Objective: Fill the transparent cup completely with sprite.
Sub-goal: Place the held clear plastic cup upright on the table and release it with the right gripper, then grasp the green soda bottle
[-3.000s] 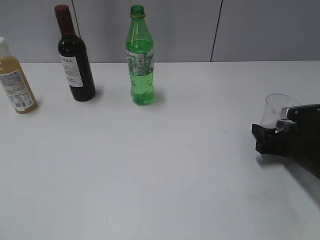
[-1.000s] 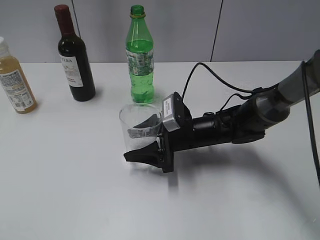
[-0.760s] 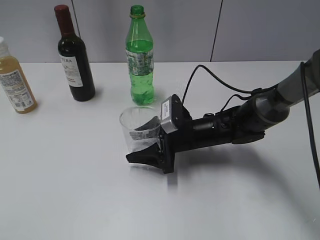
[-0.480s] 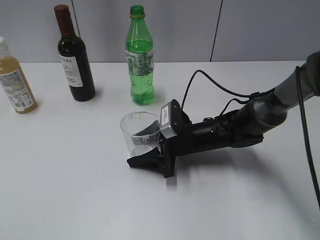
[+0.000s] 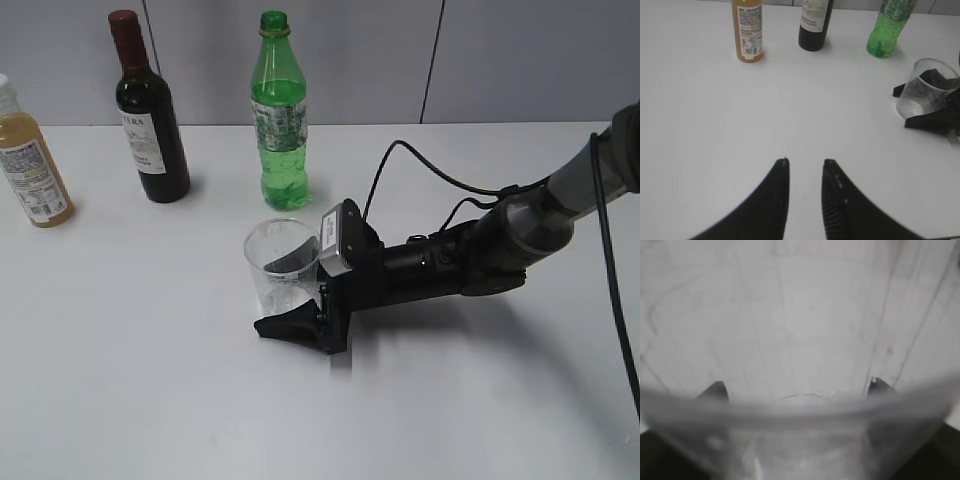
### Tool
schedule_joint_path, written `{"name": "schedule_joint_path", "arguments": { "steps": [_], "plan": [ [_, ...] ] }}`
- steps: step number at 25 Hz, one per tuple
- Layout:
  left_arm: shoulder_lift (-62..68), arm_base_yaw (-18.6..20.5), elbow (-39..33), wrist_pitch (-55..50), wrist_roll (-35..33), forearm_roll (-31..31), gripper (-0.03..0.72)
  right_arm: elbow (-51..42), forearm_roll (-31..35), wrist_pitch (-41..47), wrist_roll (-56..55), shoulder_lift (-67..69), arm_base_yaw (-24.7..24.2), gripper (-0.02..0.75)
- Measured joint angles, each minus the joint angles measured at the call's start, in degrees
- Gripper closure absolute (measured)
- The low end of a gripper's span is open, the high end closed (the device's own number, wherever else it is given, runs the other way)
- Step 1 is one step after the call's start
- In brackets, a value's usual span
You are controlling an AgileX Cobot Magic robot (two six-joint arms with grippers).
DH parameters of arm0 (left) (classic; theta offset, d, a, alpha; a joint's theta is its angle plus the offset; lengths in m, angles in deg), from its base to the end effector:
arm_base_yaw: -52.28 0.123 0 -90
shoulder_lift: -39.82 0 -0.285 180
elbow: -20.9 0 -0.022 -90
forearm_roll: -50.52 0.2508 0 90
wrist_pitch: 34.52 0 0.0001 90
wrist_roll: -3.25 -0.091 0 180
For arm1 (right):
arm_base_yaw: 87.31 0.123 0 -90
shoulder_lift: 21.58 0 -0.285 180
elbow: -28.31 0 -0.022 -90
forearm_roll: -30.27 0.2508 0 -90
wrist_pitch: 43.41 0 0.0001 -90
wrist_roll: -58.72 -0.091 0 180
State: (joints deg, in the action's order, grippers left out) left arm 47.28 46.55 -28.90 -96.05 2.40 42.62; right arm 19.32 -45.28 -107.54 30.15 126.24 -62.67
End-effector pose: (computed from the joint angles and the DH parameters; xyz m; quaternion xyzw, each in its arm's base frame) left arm -0.0053 -0.0105 0.2709 0.0518 0.8571 -0.0904 0.5045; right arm 0.3257 0.2366 0.0244 -0.5539 0.5912 0.4359 0.3920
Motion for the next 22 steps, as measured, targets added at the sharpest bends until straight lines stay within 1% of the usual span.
{"name": "schedule_joint_path", "arguments": {
  "steps": [3,7,16,20,22],
  "plan": [
    [0.0,0.0,0.0,0.0,0.0,0.0,0.512,-1.7,-0.3,-0.1,0.3,-0.8,-0.9,0.078],
    [0.0,0.0,0.0,0.0,0.0,0.0,0.512,-6.0,-1.2,0.6,2.6,-3.4,-3.7,0.078],
    [0.0,0.0,0.0,0.0,0.0,0.0,0.512,-14.9,-1.3,2.8,6.0,-9.7,-11.8,0.079],
    [0.0,0.0,0.0,0.0,0.0,0.0,0.512,-17.5,-1.1,5.8,6.2,-15.1,-15.9,0.08],
    [0.0,0.0,0.0,0.0,0.0,0.0,0.512,-18.5,0.5,7.7,6.2,-18.2,-17.7,0.08]
  ]
}}
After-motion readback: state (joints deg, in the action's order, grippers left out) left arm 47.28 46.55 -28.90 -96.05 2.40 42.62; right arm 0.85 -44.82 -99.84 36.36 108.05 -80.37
